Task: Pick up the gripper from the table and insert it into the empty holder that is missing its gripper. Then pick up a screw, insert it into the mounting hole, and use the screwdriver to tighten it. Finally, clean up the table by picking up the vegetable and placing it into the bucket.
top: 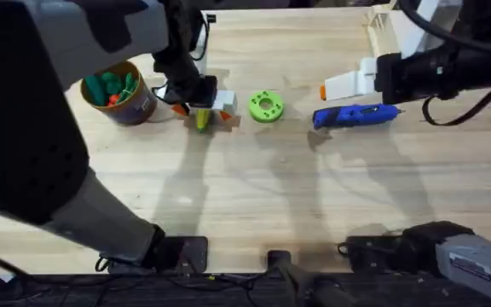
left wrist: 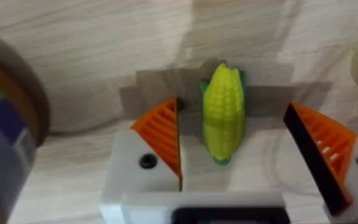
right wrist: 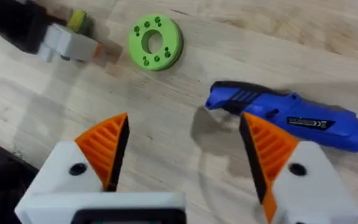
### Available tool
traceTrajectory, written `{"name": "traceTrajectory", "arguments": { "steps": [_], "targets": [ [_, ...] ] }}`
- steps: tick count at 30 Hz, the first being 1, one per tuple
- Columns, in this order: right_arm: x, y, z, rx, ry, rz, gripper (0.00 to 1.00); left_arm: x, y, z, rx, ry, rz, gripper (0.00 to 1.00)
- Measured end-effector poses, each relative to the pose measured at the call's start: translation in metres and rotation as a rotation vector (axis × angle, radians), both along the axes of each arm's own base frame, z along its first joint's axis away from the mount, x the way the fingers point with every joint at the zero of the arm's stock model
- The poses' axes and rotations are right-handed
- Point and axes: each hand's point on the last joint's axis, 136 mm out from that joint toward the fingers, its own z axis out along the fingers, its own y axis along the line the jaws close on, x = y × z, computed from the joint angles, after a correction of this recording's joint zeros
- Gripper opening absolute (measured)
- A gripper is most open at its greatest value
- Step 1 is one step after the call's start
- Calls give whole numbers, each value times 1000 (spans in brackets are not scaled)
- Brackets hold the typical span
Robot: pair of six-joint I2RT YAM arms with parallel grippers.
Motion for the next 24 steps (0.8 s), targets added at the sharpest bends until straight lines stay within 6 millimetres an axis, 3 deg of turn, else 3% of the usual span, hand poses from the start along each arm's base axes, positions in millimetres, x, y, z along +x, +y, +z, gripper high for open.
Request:
{"name": "traceTrajectory", "arguments": {
  "steps": [4, 9, 11, 16, 18, 24],
  "targets": [
    [0, 0, 0, 0, 0, 0, 992, -1, -4, -12, 25, 28, 6, 985],
    [0, 0, 0, 0, 0, 0, 993, 1, -4, -11, 26, 28, 30, 957],
    [0, 0, 0, 0, 0, 0, 993, 1, -3, -11, 29, 30, 34, 836],
    [0, 0, 0, -1, -1, 2, 993, -2, -2, -12, 33, 43, 42, 239],
    [0, 0, 0, -1, -1, 2, 993, -1, -3, -11, 29, 40, 43, 49],
    [0, 0, 0, -1, -1, 2, 993, -1, -3, -11, 27, 41, 45, 33]
  ]
}}
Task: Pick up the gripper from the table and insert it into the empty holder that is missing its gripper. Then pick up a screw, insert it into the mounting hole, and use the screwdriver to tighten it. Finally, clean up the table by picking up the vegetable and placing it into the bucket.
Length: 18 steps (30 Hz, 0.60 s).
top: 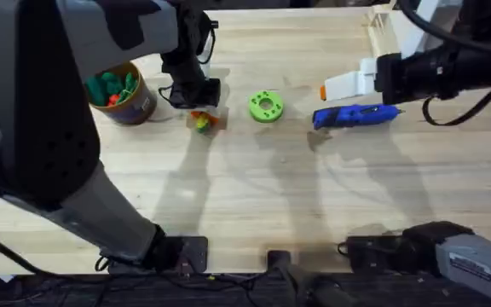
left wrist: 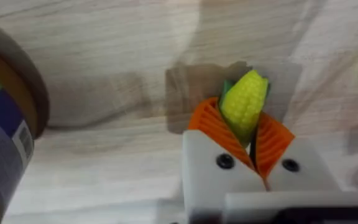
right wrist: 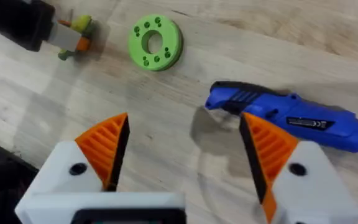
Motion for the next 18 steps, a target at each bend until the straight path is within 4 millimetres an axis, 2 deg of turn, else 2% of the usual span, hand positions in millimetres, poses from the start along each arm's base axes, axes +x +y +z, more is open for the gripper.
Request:
{"name": "traceTrajectory", "arguments": {
  "steps": [5, 7, 9, 11, 14, 18],
  "targets": [
    [0, 0, 0, 0, 0, 0, 992, -9, 2, 3, 10, 44, 0, 33],
    [0, 0, 0, 0, 0, 0, 992, -11, 2, 10, 14, 62, 0, 33],
    [0, 0, 0, 0, 0, 0, 992, -5, 1, 21, 11, 48, 0, 33],
    [0, 0, 0, 0, 0, 0, 992, 4, -1, 39, 2, 11, 0, 33],
    [0, 0, 0, 0, 0, 0, 993, 12, -2, 77, -15, -74, 3, 33],
    [0, 0, 0, 0, 0, 0, 989, 6, 11, 134, -10, -199, 33, 33]
  ]
}}
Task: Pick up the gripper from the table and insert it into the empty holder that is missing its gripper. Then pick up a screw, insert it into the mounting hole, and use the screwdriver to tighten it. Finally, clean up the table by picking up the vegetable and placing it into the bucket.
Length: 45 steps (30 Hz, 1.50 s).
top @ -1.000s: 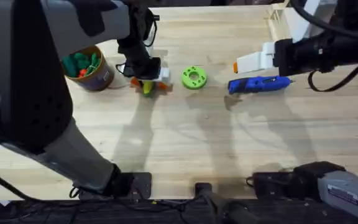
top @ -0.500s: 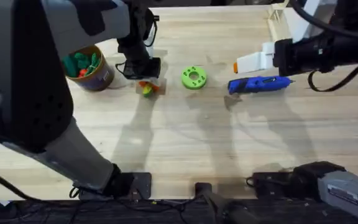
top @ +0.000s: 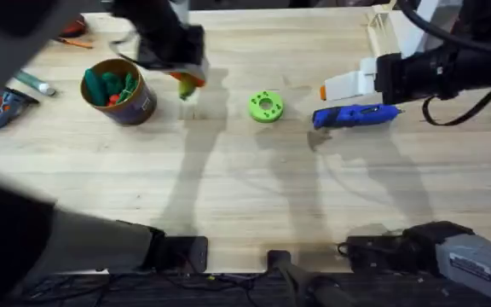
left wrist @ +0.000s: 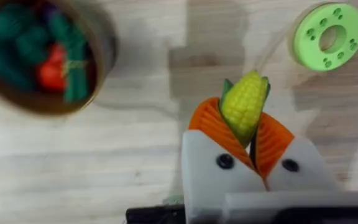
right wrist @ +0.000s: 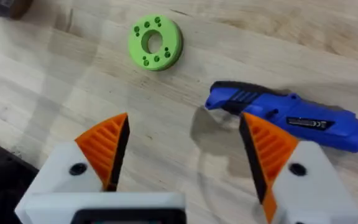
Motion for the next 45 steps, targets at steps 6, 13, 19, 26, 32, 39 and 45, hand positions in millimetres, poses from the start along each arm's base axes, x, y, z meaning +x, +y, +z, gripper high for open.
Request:
{"name": "traceTrajectory", "arguments": {
  "steps": [6, 13, 19, 26, 32, 39, 45],
  "targets": [
    [0, 0, 0, 0, 0, 0, 993, -27, 47, 49, 19, -99, 122, 33],
    [0, 0, 0, 0, 0, 0, 993, -27, 111, 63, 66, -164, 266, 33],
    [0, 0, 0, 0, 0, 0, 993, -5, 140, 57, 93, -205, 301, 33],
    [0, 0, 0, 0, 0, 0, 993, 14, 170, 25, 117, -146, 353, 33],
    [0, 0, 0, 0, -1, 0, 992, 23, 179, -1, 120, -92, 362, 33],
    [0, 0, 0, 0, 0, 0, 993, 29, 184, -24, 145, -112, 368, 33],
    [0, 0, 0, 0, 0, 0, 993, 34, 186, -34, 148, -135, 370, 33]
  ]
}}
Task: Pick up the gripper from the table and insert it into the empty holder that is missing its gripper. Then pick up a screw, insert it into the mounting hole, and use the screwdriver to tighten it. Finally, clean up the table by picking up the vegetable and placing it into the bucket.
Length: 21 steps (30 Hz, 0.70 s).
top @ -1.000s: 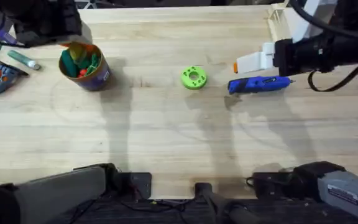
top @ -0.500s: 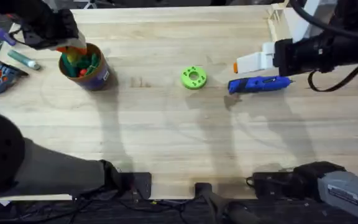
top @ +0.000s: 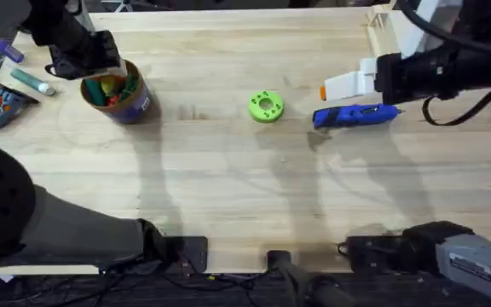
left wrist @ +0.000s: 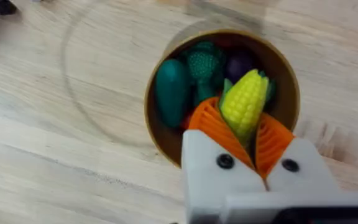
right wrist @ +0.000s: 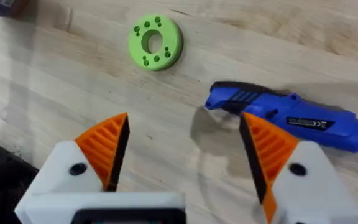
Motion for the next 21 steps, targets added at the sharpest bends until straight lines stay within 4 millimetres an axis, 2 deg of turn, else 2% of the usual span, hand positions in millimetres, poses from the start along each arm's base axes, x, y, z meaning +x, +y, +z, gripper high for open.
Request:
{"name": "traceTrajectory", "arguments": {
  "steps": [11, 13, 17, 18, 21],
  "targets": [
    [0, 0, 0, 0, 0, 0, 993, 0, 0, 0, 0, 0, 0, 33],
    [0, 0, 0, 0, 0, 0, 993, 0, 0, 0, 3, 1, -3, 291],
    [0, 0, 0, 0, 0, 0, 993, 0, 1, 0, 4, 1, -2, 911],
    [0, 0, 0, 0, 0, 0, 993, 0, 1, 0, 4, 1, 0, 964],
    [0, 0, 0, 0, 0, 0, 993, 0, 1, 0, 7, 2, 0, 985]
  ]
}}
